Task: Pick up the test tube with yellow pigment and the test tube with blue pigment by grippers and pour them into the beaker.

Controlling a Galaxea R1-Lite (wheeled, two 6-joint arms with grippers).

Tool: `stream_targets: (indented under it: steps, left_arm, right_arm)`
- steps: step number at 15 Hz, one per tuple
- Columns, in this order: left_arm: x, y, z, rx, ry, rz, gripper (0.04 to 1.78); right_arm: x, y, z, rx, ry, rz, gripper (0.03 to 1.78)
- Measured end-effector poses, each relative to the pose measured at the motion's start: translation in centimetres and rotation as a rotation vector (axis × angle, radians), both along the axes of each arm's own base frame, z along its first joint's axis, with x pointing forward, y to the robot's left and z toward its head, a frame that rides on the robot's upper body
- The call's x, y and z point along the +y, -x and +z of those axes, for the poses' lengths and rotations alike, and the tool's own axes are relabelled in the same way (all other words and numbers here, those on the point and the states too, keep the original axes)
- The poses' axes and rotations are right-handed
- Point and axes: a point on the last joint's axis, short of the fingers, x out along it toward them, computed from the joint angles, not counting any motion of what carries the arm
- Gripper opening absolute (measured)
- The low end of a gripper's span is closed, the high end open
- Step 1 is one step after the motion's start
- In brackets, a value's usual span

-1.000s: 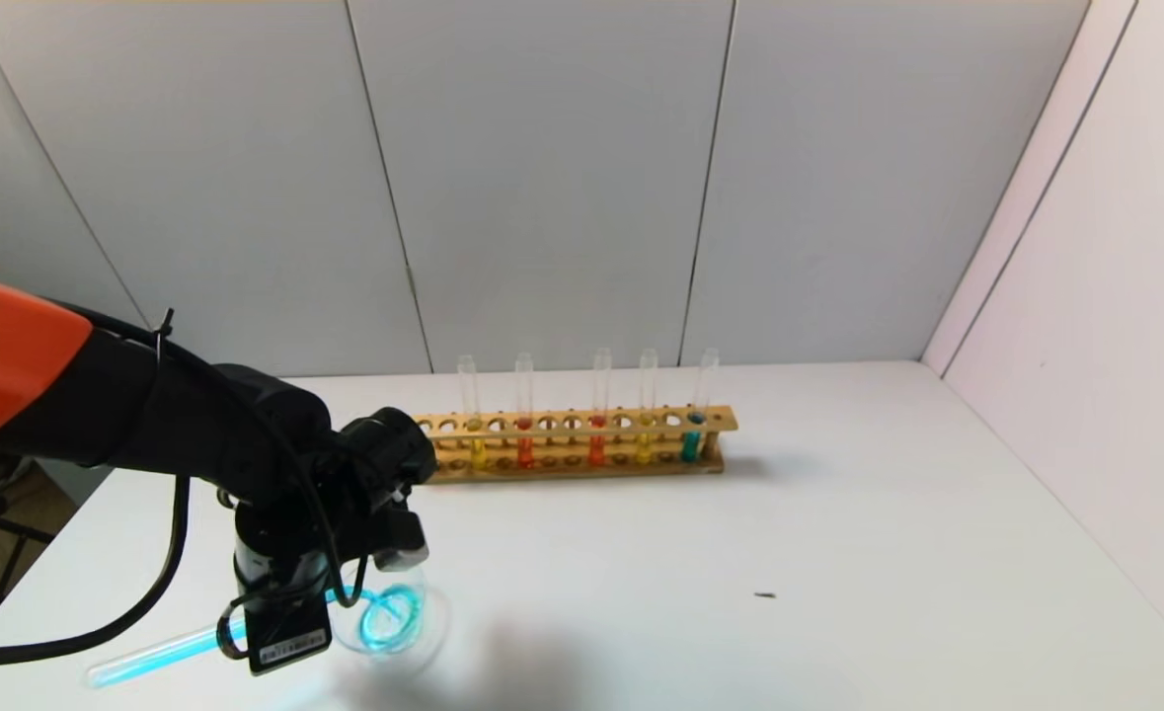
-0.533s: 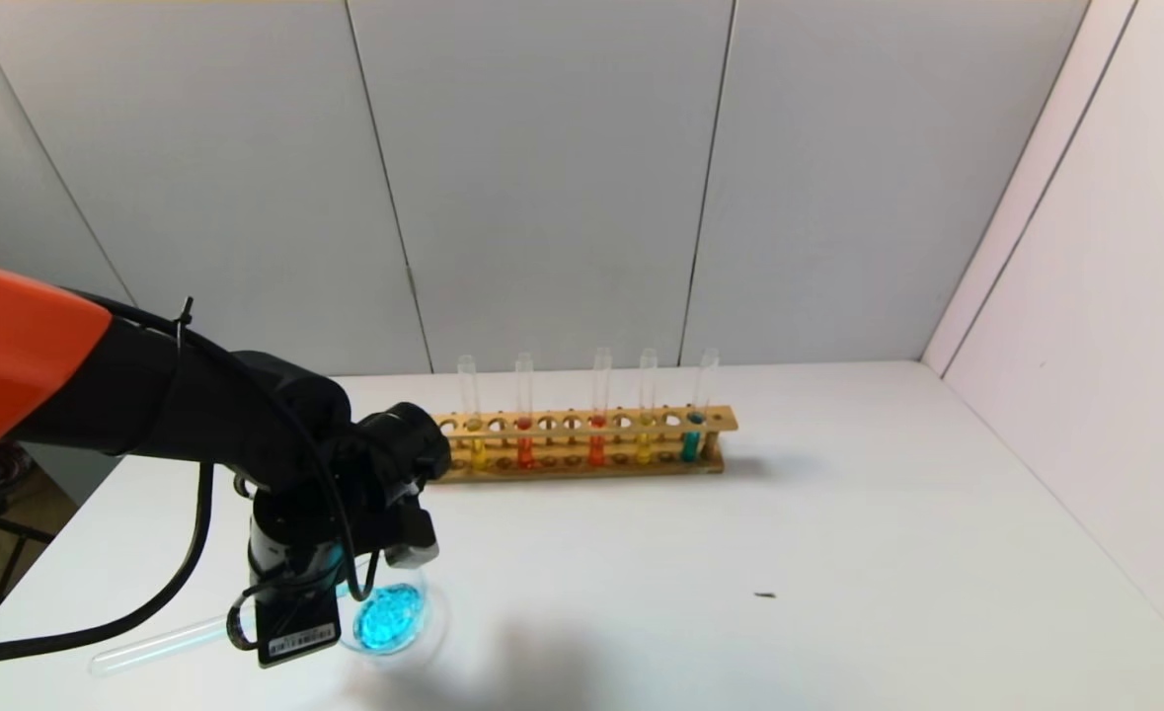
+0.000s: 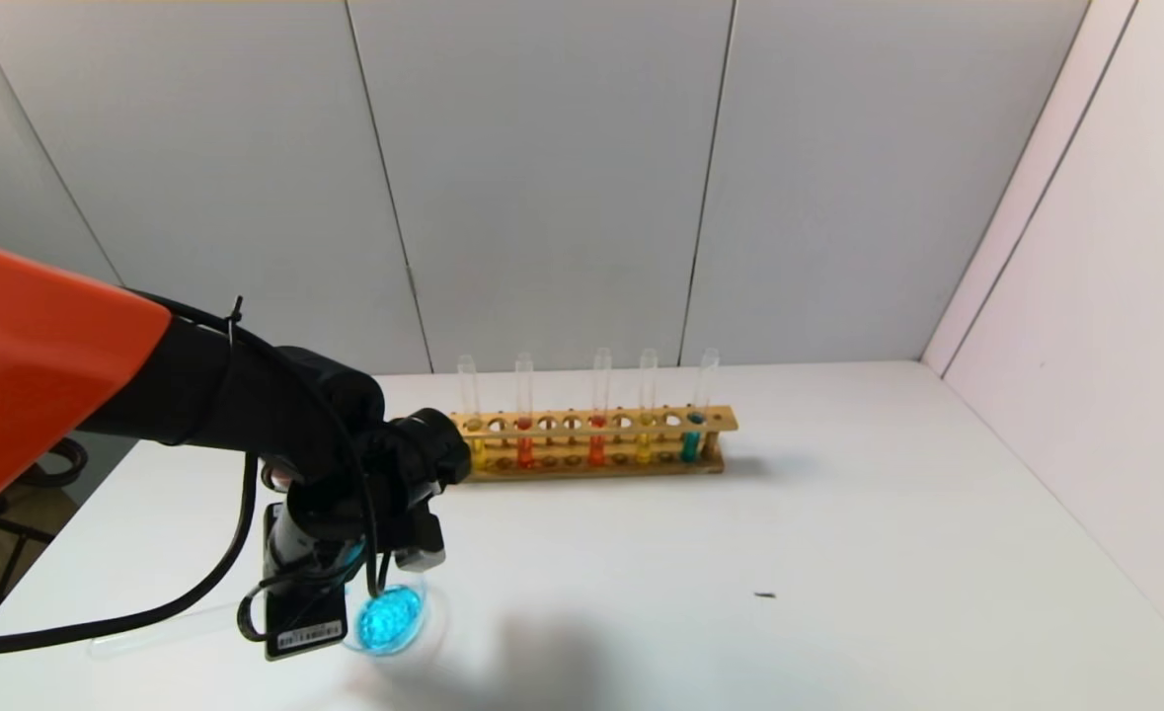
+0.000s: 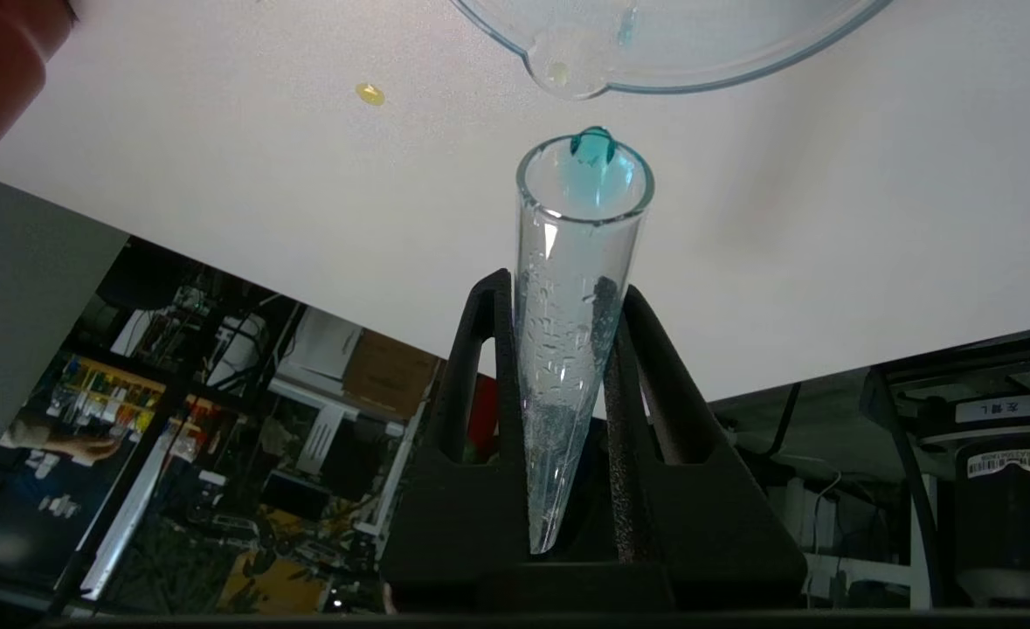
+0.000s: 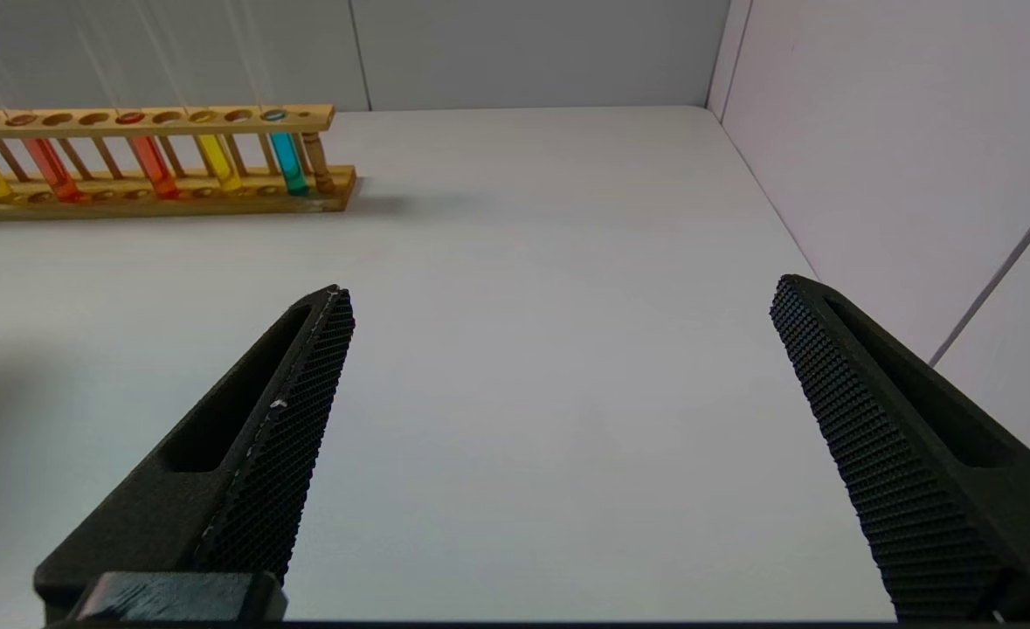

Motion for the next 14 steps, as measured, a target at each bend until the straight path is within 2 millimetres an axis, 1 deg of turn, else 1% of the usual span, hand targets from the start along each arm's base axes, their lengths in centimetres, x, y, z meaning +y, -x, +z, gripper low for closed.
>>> stream_targets:
  steps: [2,5,10,14]
  left_arm:
    - [-0.1,-0.2,-0.1,-0.017,-0.04,-0.003,0.31]
    - [-0.5,0.1,-0.3,0.0,-0.104,-0.026,0.31]
    - [-1.9,-0.1,-1.1,0.015,-0.12,-0.063,0.31]
    - [-2.2,-0.1,-1.2,0.026,-0.138,-0.073,0.31]
  right_arm:
    - [0.0,0.0,0.0,0.0,0.0,0.0,1.74]
    - [0.0,0.0,0.0,0.0,0.0,0.0,1.74]
    - [0.0,0.0,0.0,0.0,0.0,0.0,1.74]
    - [0.0,0.0,0.0,0.0,0.0,0.0,1.74]
